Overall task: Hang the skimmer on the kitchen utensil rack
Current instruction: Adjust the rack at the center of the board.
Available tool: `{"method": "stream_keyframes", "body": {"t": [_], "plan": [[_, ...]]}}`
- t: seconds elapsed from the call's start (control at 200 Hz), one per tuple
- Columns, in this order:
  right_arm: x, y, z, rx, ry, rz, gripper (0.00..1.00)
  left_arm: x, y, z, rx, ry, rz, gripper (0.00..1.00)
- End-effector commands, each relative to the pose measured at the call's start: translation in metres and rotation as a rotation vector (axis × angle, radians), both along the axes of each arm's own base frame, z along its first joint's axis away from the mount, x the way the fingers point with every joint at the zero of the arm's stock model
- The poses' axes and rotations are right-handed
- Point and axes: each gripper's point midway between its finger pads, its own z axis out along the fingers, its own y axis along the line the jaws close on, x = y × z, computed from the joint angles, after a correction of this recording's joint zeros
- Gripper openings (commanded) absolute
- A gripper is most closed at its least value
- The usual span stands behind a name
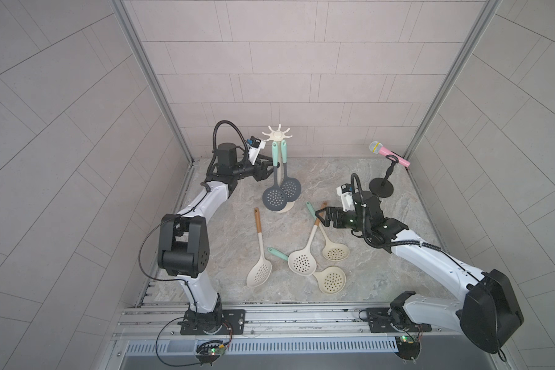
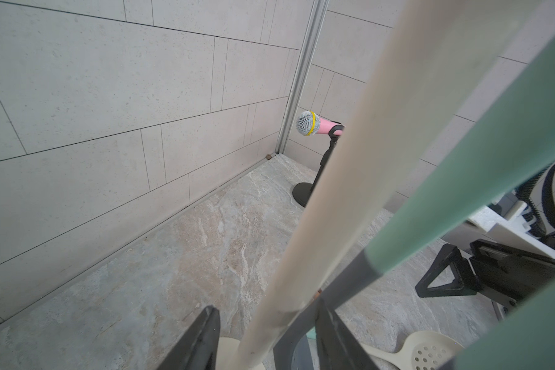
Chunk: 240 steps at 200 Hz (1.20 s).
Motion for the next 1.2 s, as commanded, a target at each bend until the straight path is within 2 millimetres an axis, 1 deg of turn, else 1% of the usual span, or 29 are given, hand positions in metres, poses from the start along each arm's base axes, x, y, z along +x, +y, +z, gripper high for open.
{"method": "stream_keyframes", "body": {"t": [0.0, 0.145, 0.21, 0.385, 0.5, 0.595, 0.746, 0.976, 1.121, 1.196], "plan": [[0.005, -0.002, 0.011, 0.000, -0.031, -0.019, 0.99, -0.002, -0.009, 0.018, -0.013, -0.070, -0.024, 0.47], [0.006, -0.002, 0.009, -0.002, -0.027, -0.019, 0.99, -0.003, -0.014, 0.018, -0.014, -0.080, -0.031, 0.37], [0.007, -0.002, 0.009, -0.004, -0.027, -0.021, 0.99, -0.003, -0.015, 0.017, -0.014, -0.081, -0.029, 0.29], [0.008, -0.002, 0.008, -0.004, -0.028, -0.020, 0.99, -0.002, -0.013, 0.012, -0.008, -0.096, 0.025, 0.23], [0.009, -0.001, 0.008, 0.002, -0.030, -0.021, 0.99, -0.004, -0.010, 0.003, 0.045, -0.133, 0.117, 0.07], [0.009, -0.001, 0.008, 0.003, -0.029, -0.021, 0.98, -0.011, -0.013, -0.001, 0.080, -0.154, 0.150, 0.00], [0.008, 0.000, 0.007, 0.011, -0.025, -0.021, 0.98, -0.019, -0.022, -0.004, 0.111, -0.145, 0.166, 0.00], [0.002, -0.005, 0.008, 0.007, -0.034, -0.027, 0.98, -0.011, -0.024, -0.004, 0.142, -0.103, 0.274, 0.00], [0.000, -0.007, 0.008, 0.004, -0.035, -0.030, 0.98, -0.011, -0.027, -0.006, 0.177, -0.085, 0.323, 0.00], [-0.001, -0.007, 0.009, 0.005, -0.034, -0.028, 0.98, -0.010, -0.025, -0.008, 0.193, -0.076, 0.367, 0.00]]}}
